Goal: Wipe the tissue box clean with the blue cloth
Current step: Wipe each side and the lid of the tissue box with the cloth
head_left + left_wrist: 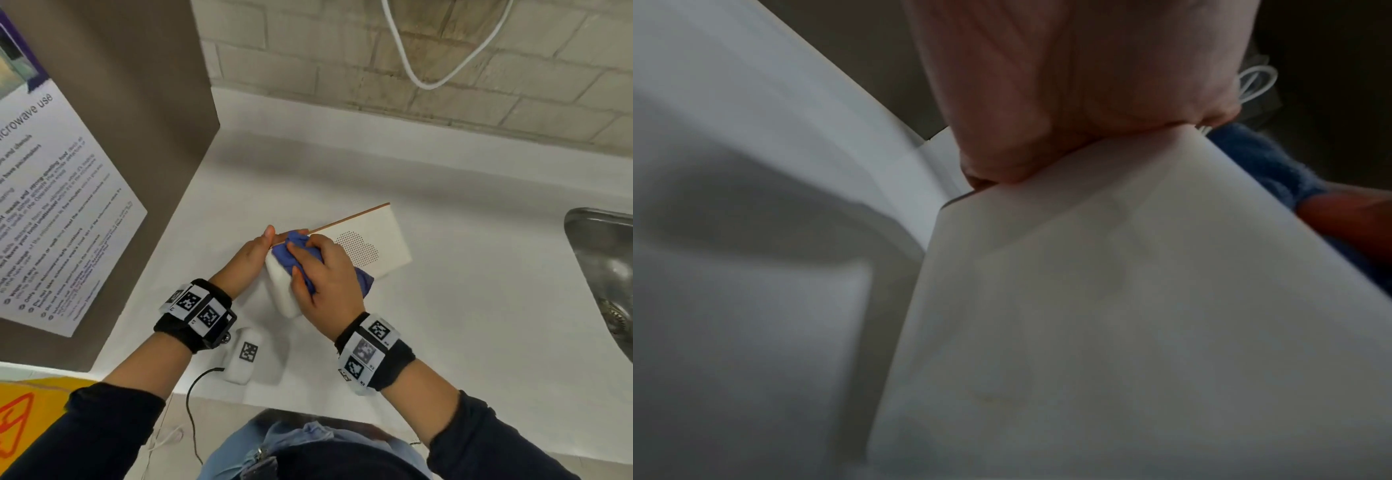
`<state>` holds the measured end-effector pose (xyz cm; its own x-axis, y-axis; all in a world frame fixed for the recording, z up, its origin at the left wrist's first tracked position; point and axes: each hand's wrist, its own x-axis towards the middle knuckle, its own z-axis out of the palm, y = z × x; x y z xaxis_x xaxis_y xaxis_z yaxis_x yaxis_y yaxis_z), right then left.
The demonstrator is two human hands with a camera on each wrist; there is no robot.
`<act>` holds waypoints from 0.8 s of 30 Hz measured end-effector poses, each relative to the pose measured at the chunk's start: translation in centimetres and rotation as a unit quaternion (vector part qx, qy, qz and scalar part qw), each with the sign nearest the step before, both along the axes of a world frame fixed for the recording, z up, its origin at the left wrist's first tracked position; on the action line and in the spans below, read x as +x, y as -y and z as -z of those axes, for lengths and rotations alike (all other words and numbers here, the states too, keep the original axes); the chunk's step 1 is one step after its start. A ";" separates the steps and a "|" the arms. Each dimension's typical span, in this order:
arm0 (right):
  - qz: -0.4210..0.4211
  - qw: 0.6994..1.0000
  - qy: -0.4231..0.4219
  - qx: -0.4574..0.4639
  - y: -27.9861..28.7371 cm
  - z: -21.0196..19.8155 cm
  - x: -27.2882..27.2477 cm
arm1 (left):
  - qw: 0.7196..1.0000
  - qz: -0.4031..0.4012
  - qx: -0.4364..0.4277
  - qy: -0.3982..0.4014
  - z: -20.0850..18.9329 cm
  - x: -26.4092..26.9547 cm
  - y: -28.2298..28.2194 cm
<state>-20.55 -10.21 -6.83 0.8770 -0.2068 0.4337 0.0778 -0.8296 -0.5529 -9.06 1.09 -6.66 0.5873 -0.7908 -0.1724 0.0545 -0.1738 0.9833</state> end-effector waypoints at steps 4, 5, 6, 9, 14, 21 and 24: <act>-0.010 1.000 0.008 -0.018 0.1 0.3 0.5 | 1.000 0.021 0.006 -0.017 0.4 0.6 -0.3; -0.022 1.000 0.015 -0.016 0.1 0.2 0.7 | 1.000 0.026 0.003 -0.015 0.5 0.7 -0.4; -0.039 0.999 0.023 -0.013 0.2 0.2 0.7 | 0.999 0.032 -0.002 -0.013 0.5 0.7 -0.5; -0.103 0.994 0.038 0.002 0.7 0.2 0.5 | 0.999 0.035 -0.005 -0.006 0.6 0.8 -0.5; -0.187 0.981 0.007 0.041 1.7 -0.3 -1.5 | 0.999 0.031 -0.005 0.005 0.5 0.7 -0.6; -0.178 0.974 -0.131 -0.047 5.2 0.6 -6.6 | 0.999 0.026 0.002 0.028 0.7 0.6 -1.1; -0.072 0.993 -0.085 0.044 7.2 0.6 -8.9 | 0.998 0.045 0.012 0.044 0.6 0.8 -1.2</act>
